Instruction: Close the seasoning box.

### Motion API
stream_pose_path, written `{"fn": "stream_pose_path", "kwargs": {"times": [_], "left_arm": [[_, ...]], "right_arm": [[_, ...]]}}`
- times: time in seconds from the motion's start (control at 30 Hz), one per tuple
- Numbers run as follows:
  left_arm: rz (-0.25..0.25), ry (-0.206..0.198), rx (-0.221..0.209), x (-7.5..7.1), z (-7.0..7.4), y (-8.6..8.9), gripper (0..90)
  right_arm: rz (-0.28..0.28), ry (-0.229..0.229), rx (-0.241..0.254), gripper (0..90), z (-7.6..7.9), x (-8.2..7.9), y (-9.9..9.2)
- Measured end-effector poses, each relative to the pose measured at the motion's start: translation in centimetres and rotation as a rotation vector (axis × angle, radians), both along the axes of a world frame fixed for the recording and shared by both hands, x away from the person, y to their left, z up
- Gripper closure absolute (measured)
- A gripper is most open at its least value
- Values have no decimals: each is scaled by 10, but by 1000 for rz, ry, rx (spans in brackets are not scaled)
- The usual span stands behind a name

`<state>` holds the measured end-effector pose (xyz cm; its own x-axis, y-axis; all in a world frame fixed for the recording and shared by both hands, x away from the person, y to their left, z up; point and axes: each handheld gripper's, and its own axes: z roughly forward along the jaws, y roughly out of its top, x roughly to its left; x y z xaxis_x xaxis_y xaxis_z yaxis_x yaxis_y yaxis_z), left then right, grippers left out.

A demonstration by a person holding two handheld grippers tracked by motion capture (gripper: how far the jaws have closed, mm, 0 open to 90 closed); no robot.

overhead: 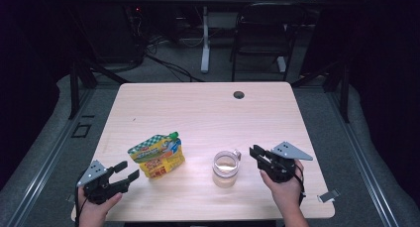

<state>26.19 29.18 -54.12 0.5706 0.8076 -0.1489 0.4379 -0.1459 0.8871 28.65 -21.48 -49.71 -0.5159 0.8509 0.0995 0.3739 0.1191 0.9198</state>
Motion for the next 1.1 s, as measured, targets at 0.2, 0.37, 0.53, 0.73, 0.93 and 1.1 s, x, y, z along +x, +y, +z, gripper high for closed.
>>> {"fn": "stream_pose_path", "kwargs": {"times": [0.2,0.37,0.53,0.73,0.93,1.1], "left_arm": [[30,-2,-8,6,0,8,382],[53,2,-13,11,-1,14,382],[69,6,6,16,-3,17,387],[93,28,2,23,-8,20,387],[108,45,-11,28,-10,21,387],[109,54,-5,29,-10,21,384]], "right_arm": [[-43,34,-31,696,-11,3,-9],[-80,44,-49,633,-19,5,-17],[-102,69,-51,597,-27,7,-22],[-117,98,-81,530,-37,9,-25],[-126,105,-86,517,-39,9,-27],[-130,105,-87,500,-39,9,-29]]}}
